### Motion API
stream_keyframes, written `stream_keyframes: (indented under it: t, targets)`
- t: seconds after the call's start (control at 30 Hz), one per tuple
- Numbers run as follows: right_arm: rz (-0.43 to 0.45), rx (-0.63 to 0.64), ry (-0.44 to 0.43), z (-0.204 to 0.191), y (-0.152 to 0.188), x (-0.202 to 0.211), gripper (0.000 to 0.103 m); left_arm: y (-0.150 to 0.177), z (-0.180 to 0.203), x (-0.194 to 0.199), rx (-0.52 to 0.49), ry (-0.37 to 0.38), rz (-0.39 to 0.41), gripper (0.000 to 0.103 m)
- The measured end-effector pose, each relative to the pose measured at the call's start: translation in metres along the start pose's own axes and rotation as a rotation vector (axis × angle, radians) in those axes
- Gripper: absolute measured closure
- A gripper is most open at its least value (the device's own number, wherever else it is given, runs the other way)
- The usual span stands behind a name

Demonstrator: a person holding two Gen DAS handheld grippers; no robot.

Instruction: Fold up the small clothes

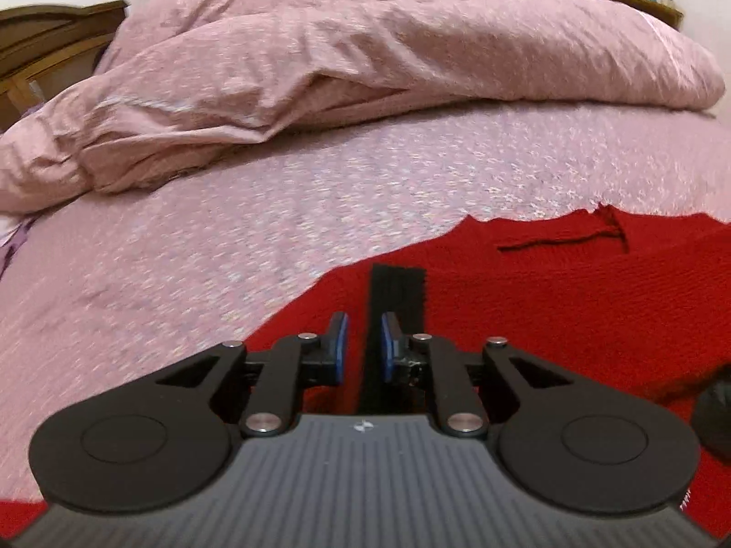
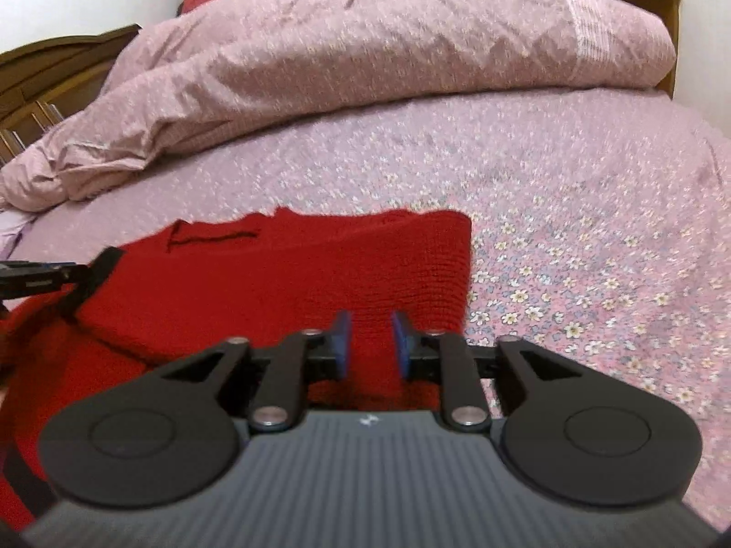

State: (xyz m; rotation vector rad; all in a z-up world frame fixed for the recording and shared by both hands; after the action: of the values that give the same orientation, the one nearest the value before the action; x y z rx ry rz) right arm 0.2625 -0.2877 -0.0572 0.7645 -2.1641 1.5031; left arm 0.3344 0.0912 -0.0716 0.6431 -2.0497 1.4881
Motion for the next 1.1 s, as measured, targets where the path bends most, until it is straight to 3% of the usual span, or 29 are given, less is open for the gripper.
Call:
stream_keyframes:
  t: [0.07, 0.43, 0.77, 1.1]
  targets:
    - [0.020, 0.002, -0.013, -0.003, 0.002, 0.014, 0.054, 0.007, -0.007, 0.016, 0.015, -0.012, -0.003, 0.084]
    - [-0.003, 0.020, -0.107, -0.036, 0.032, 0.074, 0.054, 0.062, -0.029, 0.096, 0.062, -0.043, -0.045, 0.072]
    - [-0.033, 0.038, -0.088, -0.052, 0.070, 0.099, 0.054, 0.110, -0.038, 0.142, 0.110, -0.121, -0.083, 0.053]
    - [-0.064, 0.031, -0.070, -0.057, 0.087, 0.108, 0.054, 0.144, -0.058, 0.160, 0.222, -0.162, -0.133, 0.051]
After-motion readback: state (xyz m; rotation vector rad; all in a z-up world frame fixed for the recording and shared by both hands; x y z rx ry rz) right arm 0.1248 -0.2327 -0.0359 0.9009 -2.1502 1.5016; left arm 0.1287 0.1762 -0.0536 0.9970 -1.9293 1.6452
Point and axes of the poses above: each gripper's, at about its wrist camera, not at the fingertips, and x roughly against the way its jaws point, z to its right, y to its underside, the point moved 4 cm from there along -x, roughly the way its jaws point, and after that the axes turned 12 degrees about -x, right-handed, at the moved point
